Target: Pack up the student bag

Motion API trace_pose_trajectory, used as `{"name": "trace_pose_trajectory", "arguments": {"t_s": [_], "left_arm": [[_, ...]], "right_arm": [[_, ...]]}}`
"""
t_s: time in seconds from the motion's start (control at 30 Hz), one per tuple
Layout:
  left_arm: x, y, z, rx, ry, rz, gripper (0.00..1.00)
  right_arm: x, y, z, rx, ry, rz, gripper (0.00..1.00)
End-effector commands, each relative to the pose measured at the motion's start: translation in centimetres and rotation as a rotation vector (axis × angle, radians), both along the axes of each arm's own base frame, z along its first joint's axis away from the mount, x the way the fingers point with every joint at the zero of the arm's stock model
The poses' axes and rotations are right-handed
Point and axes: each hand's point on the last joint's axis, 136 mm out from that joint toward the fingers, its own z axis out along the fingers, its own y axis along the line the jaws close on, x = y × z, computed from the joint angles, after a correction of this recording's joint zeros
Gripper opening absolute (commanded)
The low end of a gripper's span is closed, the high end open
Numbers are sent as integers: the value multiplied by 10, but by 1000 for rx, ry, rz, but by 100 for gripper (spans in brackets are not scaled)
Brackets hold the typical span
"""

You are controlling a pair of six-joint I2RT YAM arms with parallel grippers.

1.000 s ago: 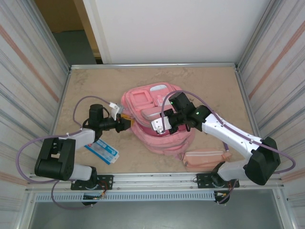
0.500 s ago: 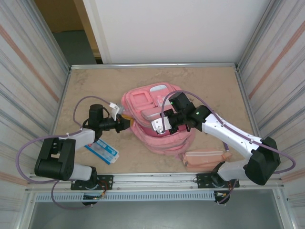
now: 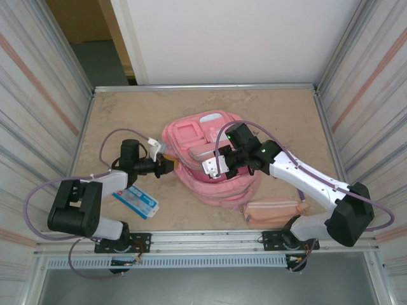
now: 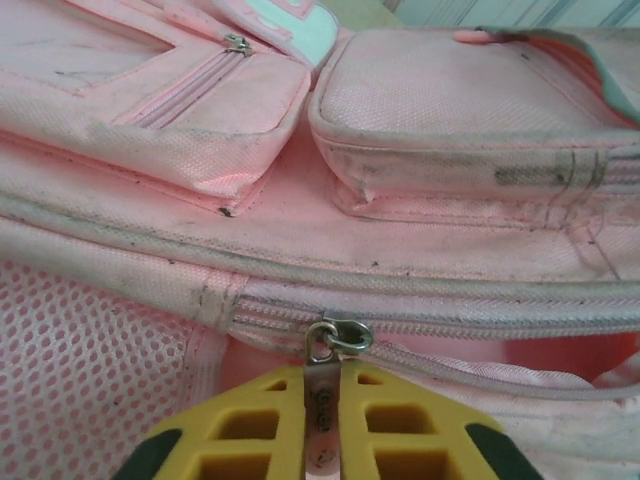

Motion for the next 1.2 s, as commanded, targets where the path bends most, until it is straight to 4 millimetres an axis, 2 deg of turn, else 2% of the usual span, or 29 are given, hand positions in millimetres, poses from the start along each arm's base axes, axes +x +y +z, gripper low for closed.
{"name": "trace_pose_trajectory", "arguments": {"t_s": [0.0,0.1,0.27,0.4,0.6,0.77,0.83,0.93,0.97,1.07,1.1,1.17], "left_arm": [[1,0,11,-6,-50,-1,4],[2,4,17,-4,-97,33,0],[7,12,22,15,-125,102,0],[17,15,15,36,-95,139,0],[47,32,-6,122,29,298,0],[61,41,-9,133,70,387,0],[63,44,-11,138,78,410,0],[57,42,-5,118,69,390,0],[55,44,-2,113,53,397,1],[52,52,13,110,11,451,25],[51,54,19,108,0,463,29],[48,57,34,115,-33,485,38]], "right_arm": [[-3,3,20,40,-34,25,0],[-5,3,19,40,-29,24,0],[-4,4,16,34,-25,28,0],[-6,5,17,33,-22,31,0],[-10,6,16,24,-20,37,0],[-13,8,11,4,-11,46,0],[-14,9,9,-5,-12,46,0],[-14,10,7,-8,-12,41,0],[-12,11,7,-4,-16,30,5],[-8,17,10,30,-11,-5,12],[-7,18,9,41,-1,-19,16],[-3,21,7,56,12,-47,33]]}}
